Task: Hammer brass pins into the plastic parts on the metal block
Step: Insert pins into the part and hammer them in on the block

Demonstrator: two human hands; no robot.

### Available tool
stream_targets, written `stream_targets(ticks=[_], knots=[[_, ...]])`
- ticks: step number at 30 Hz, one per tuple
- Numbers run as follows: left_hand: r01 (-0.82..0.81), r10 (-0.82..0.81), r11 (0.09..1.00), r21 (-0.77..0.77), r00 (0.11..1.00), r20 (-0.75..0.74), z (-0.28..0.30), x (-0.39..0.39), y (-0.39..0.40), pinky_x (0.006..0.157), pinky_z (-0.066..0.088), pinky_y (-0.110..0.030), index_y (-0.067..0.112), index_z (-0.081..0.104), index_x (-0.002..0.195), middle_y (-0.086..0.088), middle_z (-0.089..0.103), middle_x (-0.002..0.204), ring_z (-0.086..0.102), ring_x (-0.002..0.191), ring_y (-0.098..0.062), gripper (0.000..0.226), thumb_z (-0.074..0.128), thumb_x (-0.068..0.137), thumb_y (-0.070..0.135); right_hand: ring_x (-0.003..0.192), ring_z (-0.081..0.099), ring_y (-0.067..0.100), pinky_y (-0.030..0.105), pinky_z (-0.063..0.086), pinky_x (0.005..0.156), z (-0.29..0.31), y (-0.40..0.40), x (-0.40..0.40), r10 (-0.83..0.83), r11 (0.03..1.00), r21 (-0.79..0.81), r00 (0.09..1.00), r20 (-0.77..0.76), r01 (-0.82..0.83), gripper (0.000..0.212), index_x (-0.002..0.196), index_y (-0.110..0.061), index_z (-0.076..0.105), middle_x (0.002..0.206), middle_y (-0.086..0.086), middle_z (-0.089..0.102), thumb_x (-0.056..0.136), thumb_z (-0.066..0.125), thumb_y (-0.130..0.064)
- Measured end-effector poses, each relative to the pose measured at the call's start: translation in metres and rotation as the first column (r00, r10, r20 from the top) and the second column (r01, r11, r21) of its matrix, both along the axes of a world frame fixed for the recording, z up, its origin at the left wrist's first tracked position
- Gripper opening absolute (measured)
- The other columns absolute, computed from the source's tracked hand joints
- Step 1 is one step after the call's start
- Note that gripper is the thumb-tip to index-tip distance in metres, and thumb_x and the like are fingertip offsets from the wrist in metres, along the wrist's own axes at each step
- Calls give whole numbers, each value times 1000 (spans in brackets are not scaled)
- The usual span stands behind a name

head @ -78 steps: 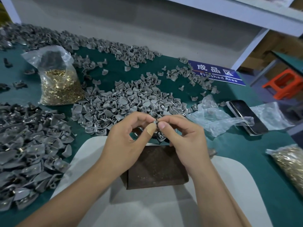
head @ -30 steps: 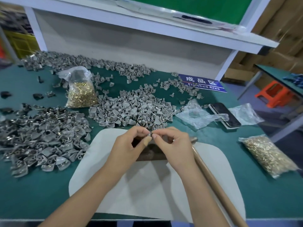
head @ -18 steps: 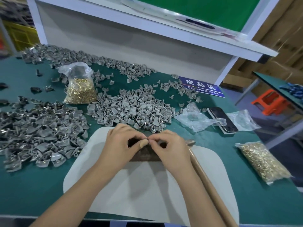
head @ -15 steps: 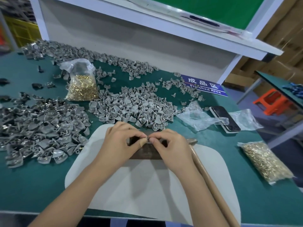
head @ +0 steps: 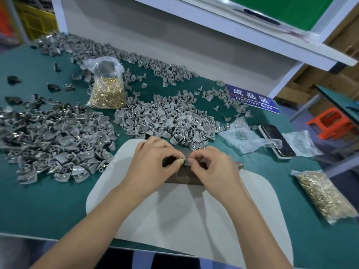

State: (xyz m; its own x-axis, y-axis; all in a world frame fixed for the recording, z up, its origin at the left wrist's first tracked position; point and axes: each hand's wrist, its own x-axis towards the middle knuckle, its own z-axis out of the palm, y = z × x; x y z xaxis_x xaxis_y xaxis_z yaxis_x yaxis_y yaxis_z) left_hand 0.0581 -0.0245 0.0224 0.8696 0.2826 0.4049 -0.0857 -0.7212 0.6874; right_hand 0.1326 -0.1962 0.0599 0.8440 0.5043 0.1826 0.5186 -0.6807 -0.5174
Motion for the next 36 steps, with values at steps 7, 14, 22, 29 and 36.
stream_targets(ticks=[7,14,22,29,36], knots=[[-2,2,1000,-6,1000,6,0,0,0,88,32,-32,38,78,93,18,63,91,49,102,-8,10,80,84,35,73,48,2,32,41,66,14,7,-2,31,994,-100,999,-22,-33,9,81,-35,69,79,-15,56,89,68,-32],[-2,2,1000,-3,1000,21,0,1,-1,86,38,-39,34,79,92,15,65,90,53,99,-14,10,82,82,33,87,48,10,29,34,67,25,18,-1,127,946,-312,986,108,-88,11,81,-27,65,83,-12,54,92,63,-26],[0,0,1000,6,1000,-7,-2,-1,0,88,38,-38,37,77,90,19,63,89,51,99,-9,11,81,82,32,64,50,3,11,34,59,20,14,0,72,996,-58,997,-28,-74,13,71,-18,75,60,-11,52,82,72,-11],[9,-9,1000,11,999,-35,6,-1,0,89,39,-40,38,77,90,19,63,91,49,100,-10,5,77,85,38,83,60,-3,10,42,74,14,-9,-6,-20,981,193,999,-43,28,11,101,-19,80,90,-12,68,92,74,-17],[19,-18,1000,14,999,-34,7,-4,-2,89,37,-35,36,76,91,19,62,90,48,100,-9,4,76,87,36,110,50,39,47,44,89,-24,-95,-25,-500,753,-470,865,46,461,34,123,-9,56,119,17,56,104,52,-37]])
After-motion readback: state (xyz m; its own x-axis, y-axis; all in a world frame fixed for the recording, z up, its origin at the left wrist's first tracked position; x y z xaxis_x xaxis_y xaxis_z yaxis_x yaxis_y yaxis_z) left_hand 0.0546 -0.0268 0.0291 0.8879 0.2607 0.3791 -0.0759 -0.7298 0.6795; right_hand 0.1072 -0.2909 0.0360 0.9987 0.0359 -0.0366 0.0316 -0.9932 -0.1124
